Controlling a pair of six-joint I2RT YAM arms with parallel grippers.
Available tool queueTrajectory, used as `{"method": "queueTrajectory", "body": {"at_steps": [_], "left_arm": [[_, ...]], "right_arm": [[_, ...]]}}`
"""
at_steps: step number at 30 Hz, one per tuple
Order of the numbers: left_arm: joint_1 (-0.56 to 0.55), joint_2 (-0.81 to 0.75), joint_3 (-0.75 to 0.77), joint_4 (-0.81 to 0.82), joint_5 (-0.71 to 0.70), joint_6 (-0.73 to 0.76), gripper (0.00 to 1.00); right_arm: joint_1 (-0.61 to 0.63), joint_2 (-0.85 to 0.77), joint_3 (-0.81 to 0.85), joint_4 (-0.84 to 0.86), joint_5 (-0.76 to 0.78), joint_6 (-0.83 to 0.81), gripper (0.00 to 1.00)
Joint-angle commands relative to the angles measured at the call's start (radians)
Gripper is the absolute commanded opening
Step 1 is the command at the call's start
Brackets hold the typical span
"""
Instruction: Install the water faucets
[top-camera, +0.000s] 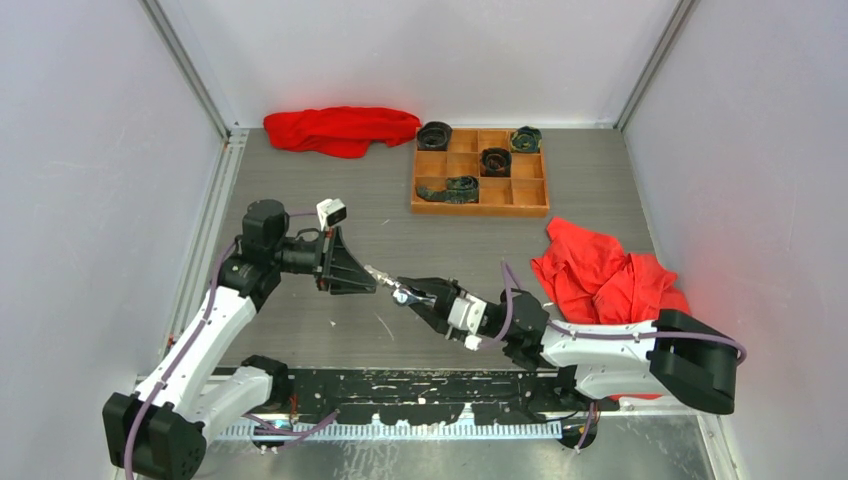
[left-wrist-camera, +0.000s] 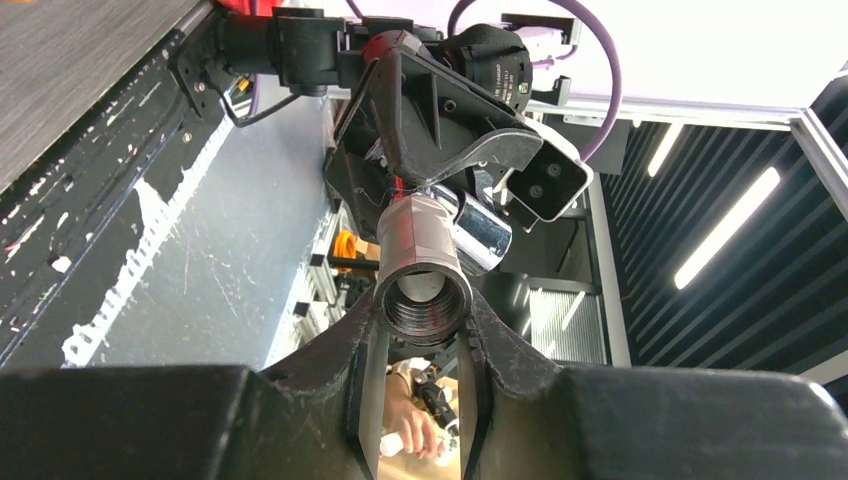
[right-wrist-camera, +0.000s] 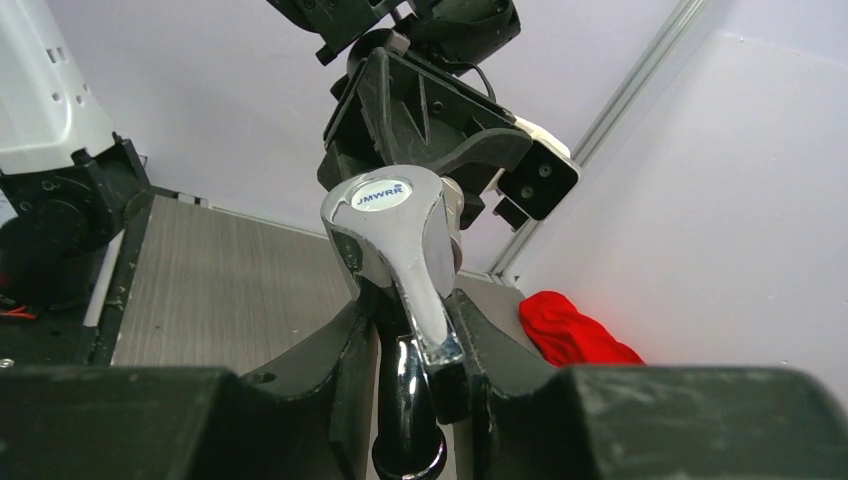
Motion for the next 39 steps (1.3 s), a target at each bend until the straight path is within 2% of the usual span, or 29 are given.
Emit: {"method": "queueTrajectory", "body": {"at_steps": [1,7,11,14,21,28,31,34,36,39], "left_arm": [[-0.010,-0.032,-0.009,0.123,-0.001,0.027,0.00],[-0.010,-0.060,-0.027,0.201,-0.046,0.001,0.00],[-0.010,-0.088,-0.124,0.447,-0.086,-0.157,0.00],[-0.009,-0.096,-0.168,0.540,-0.102,-0.216,0.00],[-0.009,-0.122,-0.182,0.558,-0.121,-0.212,0.00],[-0.010,-0.133,-0.189,0.565,-0.127,-0.207,0.00],[-0.010,-0.138,-0.188,0.566,-0.129,-0.207,0.00],[-0.009,-0.138,-0.187,0.562,-0.130,-0.213,0.00],[-0.009,-0.138,-0.182,0.550,-0.128,-0.215,0.00],[-0.009,-0.138,-0.169,0.518,-0.123,-0.216,0.00]], "right_arm": [[-0.037,-0.027,0.042,0.169,-0.029,0.158,0.00],[-0.053,-0.021,0.043,0.191,-0.018,0.240,0.00],[-0.066,0.012,0.041,0.257,-0.014,0.325,0.00],[-0.076,0.040,0.047,0.297,-0.022,0.385,0.00],[-0.134,0.086,0.053,0.397,-0.055,0.589,0.00],[-0.156,0.079,0.055,0.400,-0.065,0.653,0.00],[-0.157,0.072,0.060,0.376,-0.094,0.625,0.00],[-0.156,0.050,0.068,0.304,-0.141,0.521,0.00],[-0.152,0.031,0.064,0.259,-0.178,0.422,0.01],[-0.125,-0.014,0.076,0.059,-0.205,0.174,0.00]]}}
